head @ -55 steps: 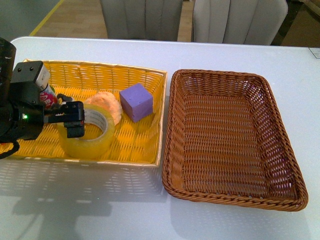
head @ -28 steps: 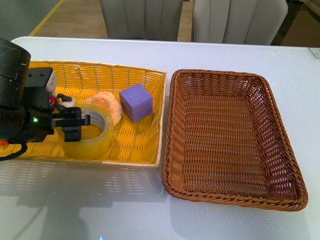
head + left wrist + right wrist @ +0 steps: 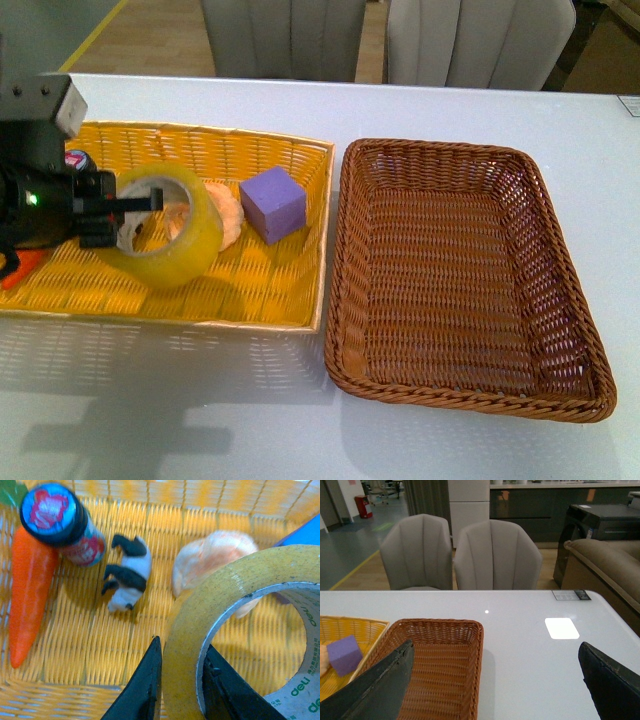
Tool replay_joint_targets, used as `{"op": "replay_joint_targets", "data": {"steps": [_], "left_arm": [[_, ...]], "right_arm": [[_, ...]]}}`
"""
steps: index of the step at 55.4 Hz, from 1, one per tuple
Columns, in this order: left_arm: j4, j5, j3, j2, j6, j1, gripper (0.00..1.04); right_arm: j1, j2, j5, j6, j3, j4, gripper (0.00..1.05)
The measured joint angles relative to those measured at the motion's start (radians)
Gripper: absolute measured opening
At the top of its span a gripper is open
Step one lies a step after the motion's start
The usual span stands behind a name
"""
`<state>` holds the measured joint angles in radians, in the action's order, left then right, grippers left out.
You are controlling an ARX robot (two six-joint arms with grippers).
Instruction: Move tape to another basket
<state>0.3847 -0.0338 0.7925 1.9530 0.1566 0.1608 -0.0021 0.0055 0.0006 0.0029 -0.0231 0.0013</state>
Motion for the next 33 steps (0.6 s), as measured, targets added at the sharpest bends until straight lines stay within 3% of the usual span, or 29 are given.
{"op": "replay_joint_targets", "data": {"steps": [13,33], "left_arm": [[-0.085,-0.010,0.065,-0.081,-0.003,0.090,0.15],[-0.209,0.003,0.303,0.045,0.050,0.263,0.15]], "right_arm": [[0.000,0.000,0.000,0.000,0.000,0.000,0.96],[0.000,0.000,0.000,0.000,0.000,0.000,0.96]]}}
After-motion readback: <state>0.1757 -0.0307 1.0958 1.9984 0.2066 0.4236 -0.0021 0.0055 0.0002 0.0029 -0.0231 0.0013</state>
